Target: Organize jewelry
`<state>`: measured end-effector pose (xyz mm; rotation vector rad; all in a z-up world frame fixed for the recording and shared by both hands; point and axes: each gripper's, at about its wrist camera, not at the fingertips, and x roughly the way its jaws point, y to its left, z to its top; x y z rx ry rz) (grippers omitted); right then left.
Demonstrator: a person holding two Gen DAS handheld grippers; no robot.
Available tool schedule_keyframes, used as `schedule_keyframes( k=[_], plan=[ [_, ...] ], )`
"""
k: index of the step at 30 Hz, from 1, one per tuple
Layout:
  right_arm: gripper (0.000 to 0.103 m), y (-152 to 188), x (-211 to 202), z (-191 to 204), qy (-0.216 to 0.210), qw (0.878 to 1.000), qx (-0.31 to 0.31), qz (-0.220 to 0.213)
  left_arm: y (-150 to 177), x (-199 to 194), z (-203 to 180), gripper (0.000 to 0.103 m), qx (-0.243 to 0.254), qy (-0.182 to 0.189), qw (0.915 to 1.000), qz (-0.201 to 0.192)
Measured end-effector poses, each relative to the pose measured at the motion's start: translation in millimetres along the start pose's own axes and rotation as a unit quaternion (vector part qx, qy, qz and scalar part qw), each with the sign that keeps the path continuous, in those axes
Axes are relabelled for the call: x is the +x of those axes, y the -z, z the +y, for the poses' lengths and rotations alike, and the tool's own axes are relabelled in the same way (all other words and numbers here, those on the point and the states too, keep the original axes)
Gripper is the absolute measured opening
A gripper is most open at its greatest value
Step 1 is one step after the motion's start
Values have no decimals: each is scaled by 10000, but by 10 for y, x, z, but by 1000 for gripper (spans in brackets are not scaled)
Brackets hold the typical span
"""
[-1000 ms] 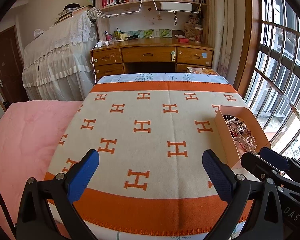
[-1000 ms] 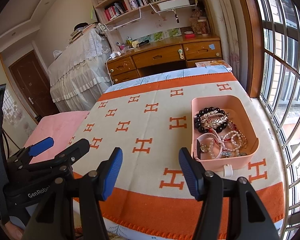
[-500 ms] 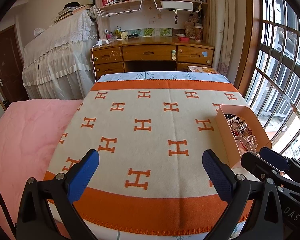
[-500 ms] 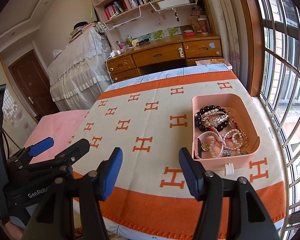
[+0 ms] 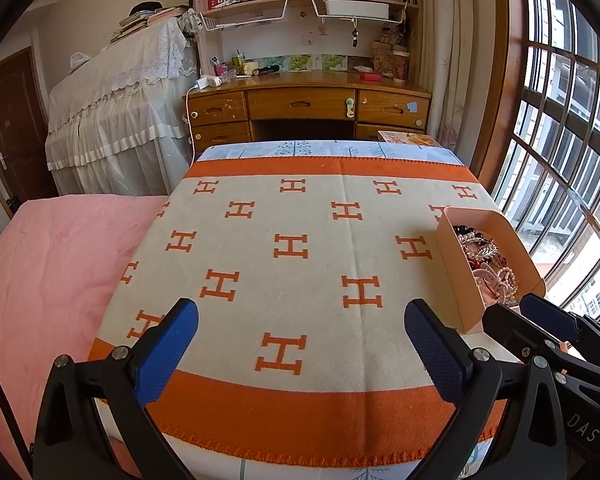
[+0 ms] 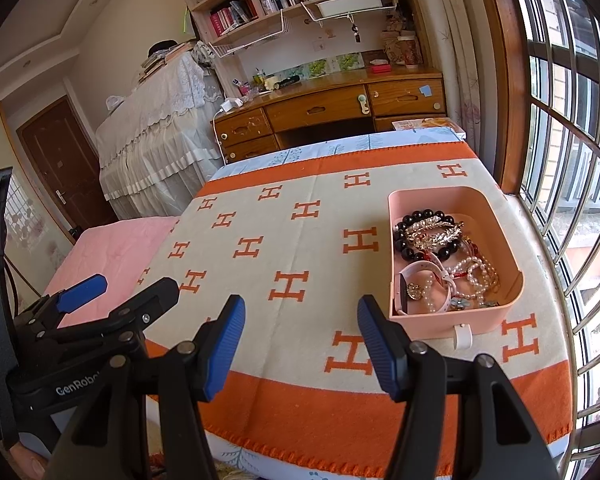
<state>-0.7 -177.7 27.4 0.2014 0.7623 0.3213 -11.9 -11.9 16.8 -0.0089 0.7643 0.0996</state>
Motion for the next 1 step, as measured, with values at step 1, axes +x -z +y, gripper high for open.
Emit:
schedule_keyframes(
  k=[1],
  plan=[
    [59,4,-9,-6,-1,10000,4,-5,14,0,24,102,-8,0,10000,5]
  ],
)
